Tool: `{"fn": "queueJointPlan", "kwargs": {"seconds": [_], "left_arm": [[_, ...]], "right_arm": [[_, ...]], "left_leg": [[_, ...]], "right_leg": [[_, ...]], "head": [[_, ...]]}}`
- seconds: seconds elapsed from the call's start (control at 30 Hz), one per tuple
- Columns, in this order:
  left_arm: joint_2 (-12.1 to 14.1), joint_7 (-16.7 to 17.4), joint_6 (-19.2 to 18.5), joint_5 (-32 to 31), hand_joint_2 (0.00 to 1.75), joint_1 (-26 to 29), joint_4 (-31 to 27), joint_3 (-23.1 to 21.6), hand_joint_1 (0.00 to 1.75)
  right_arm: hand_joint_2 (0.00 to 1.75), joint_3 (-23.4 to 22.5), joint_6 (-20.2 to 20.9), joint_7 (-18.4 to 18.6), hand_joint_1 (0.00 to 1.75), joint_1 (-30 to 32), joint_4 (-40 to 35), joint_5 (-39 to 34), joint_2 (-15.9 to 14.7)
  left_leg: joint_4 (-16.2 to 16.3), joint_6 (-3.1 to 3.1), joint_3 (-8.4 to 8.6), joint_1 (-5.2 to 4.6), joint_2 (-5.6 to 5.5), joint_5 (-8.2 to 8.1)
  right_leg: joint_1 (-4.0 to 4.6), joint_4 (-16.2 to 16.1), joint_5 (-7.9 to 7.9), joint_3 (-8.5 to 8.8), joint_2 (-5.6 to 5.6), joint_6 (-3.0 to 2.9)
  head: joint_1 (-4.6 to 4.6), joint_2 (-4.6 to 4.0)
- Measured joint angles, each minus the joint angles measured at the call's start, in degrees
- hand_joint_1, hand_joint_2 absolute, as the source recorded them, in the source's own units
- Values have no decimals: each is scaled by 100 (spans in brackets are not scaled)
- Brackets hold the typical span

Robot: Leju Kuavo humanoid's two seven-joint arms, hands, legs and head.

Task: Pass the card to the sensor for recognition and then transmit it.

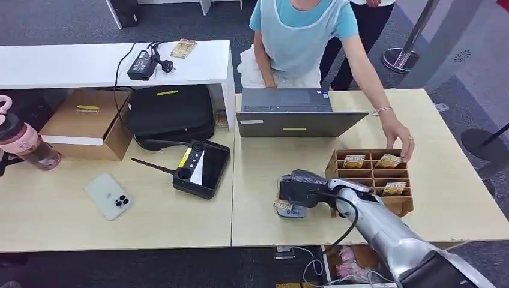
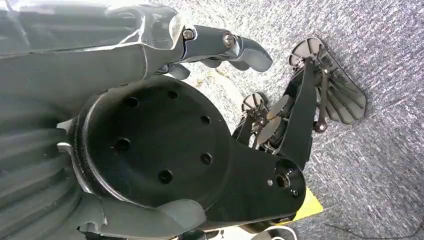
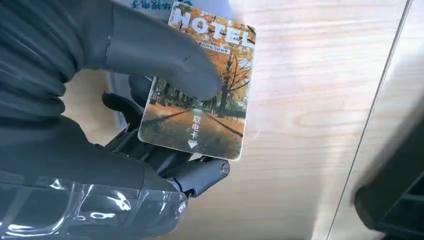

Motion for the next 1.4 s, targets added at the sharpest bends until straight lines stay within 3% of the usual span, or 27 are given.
{"fn": "queueJointPlan", "kwargs": {"seconds": [0.5,1.4], "left_arm": [[-24,0,70,35,175,4,0,0,0],[-11,2,4,-57,175,8,0,0,0]], "right_arm": [[175,218,153,98,175,-298,492,-17,284],[175,236,-217,-179,175,-301,645,-306,240]], "left_leg": [[0,-3,2,0,1,2],[0,-3,4,0,2,2]], "right_leg": [[0,0,1,0,1,-1],[0,-1,1,-1,2,-1]], "head": [[0,0],[0,0]]}}
